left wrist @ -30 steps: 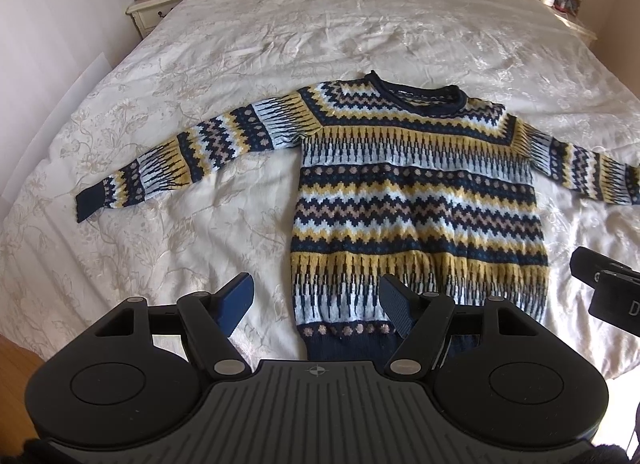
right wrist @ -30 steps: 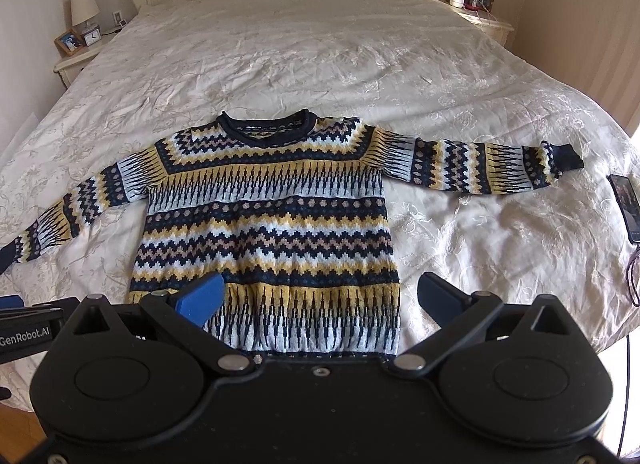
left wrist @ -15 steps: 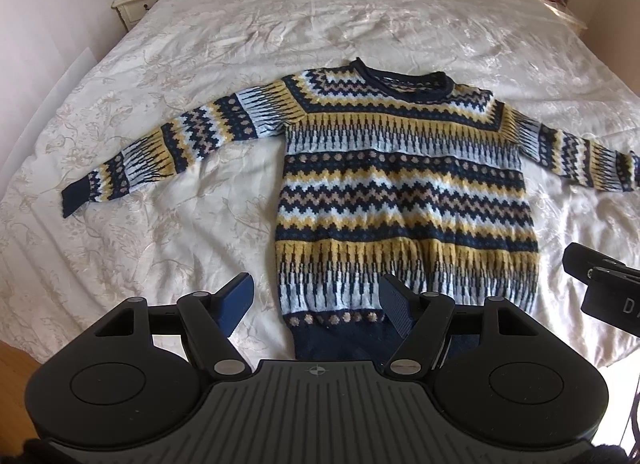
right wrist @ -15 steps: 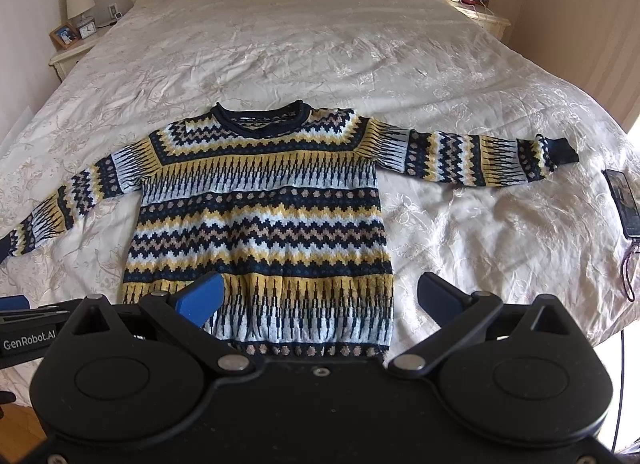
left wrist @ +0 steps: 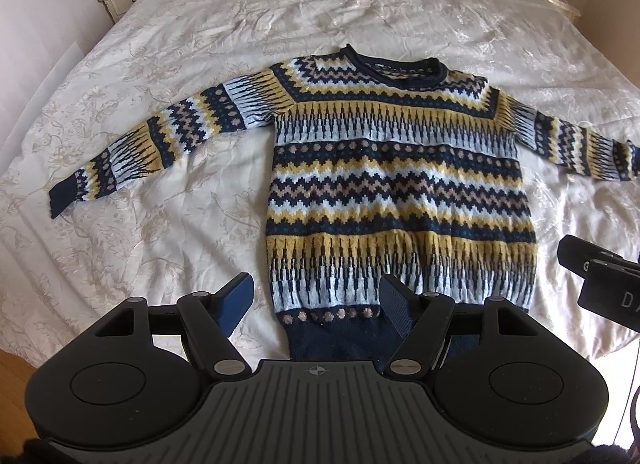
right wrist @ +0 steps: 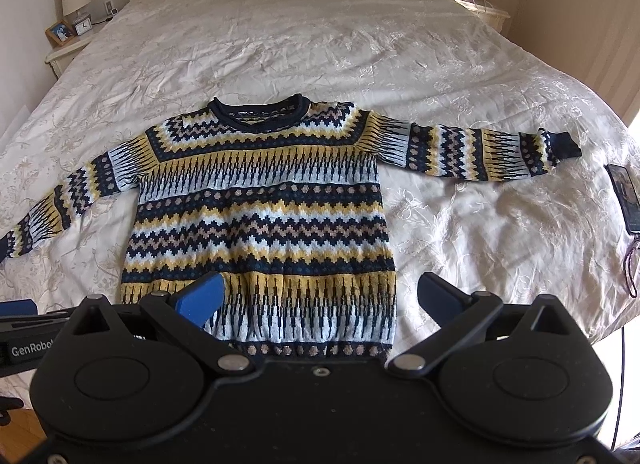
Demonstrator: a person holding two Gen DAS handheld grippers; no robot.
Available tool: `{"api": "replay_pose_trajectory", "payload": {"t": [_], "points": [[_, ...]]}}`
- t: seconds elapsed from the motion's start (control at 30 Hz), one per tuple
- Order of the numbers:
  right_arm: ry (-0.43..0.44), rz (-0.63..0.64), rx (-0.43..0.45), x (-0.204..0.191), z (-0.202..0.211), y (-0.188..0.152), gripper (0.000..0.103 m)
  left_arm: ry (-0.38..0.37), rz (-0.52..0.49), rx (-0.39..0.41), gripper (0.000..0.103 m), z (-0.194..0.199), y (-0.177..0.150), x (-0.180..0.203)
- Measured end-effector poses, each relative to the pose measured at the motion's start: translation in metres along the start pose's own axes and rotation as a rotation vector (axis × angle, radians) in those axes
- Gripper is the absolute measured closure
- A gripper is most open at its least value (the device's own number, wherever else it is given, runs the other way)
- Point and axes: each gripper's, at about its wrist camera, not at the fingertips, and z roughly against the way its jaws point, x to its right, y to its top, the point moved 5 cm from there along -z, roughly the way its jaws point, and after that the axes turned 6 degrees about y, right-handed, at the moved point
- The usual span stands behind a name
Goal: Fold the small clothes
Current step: 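Move both tools toward the spread-out patterned sweater on the bed, then grasp the navy cuff of a sweater sleeve with the right gripper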
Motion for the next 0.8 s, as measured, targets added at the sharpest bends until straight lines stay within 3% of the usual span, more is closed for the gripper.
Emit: {"api": "replay_pose_trajectory", "payload": {"t": [0.47,0.57,0.67,0.8], "points": [[-0.034,-0.044,-0.032,-0.004,-0.026,0.013,0.001,-0.037,-0.078,-0.005,0.035,-0.027,0.021,0.004],[-0.06,-0.055,-0.029,-0.002,-0.033,0.016,0.001,-0.01,-0.11,-0.033,0.036,-0.038,0.022,0.007],[-0.099,-0.057,-0.028,0.002,-0.039,0.019,0.001,-0.043,-0.128,-0.061,0.04,-0.048,0.024,0.007],[-0.081,-0.097,-0.032,0.017,-0.049,0.022,0.001,-0.048,-0.137,-0.089,0.04,-0.06,0.032,0.012]]}}
